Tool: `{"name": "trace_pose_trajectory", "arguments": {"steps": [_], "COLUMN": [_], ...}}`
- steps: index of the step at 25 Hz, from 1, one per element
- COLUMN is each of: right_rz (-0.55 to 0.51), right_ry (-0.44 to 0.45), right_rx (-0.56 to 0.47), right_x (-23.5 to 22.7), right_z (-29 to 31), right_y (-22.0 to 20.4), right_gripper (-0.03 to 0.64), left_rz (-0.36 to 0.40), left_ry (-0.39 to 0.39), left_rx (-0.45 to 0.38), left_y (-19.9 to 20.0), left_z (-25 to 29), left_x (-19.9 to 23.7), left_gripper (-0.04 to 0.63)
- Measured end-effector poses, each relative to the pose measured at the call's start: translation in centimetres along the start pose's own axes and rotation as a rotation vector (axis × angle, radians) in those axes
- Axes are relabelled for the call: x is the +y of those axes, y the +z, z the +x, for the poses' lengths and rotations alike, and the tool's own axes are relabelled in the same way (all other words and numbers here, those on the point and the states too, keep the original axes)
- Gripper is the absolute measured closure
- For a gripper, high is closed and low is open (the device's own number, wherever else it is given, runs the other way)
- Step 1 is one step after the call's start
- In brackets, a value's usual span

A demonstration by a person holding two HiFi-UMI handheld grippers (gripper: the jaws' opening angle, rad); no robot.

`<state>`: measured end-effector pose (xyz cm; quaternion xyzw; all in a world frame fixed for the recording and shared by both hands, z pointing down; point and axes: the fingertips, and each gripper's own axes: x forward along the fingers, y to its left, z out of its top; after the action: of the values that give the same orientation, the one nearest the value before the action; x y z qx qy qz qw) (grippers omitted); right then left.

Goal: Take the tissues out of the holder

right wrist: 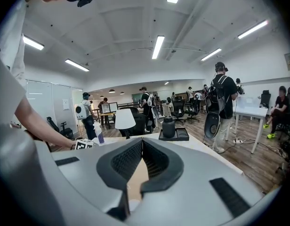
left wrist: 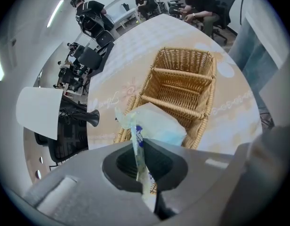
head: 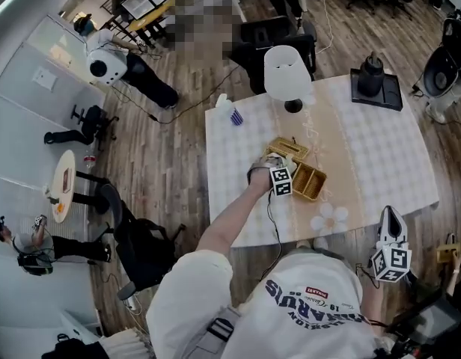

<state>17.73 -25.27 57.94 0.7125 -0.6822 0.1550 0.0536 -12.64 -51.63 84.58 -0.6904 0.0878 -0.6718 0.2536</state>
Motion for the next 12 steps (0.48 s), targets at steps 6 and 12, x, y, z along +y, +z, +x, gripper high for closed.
{"name": "trace_pose_trajectory", "arguments": {"steps": [6, 12], "right_rz": [-0.008, -0.022], "right_ry": [0.034, 0.081], "right_rx": [-0.01, -0.021], "right_x": [0.6, 1.7], "right_z": [1.2, 1.9], "right_y": [0.1, 0.8], "right_gripper": [0.607, 0.607], "left_rz": [0.02, 0.053], "left_ry": [0.067, 0.178], "left_rx": [-0.014, -0.038], "left_y": [0.8, 1.3], "left_z": [-3.2, -10.5], "left_x": [2.7, 6.7], "left_gripper": [0.594, 0.594]}}
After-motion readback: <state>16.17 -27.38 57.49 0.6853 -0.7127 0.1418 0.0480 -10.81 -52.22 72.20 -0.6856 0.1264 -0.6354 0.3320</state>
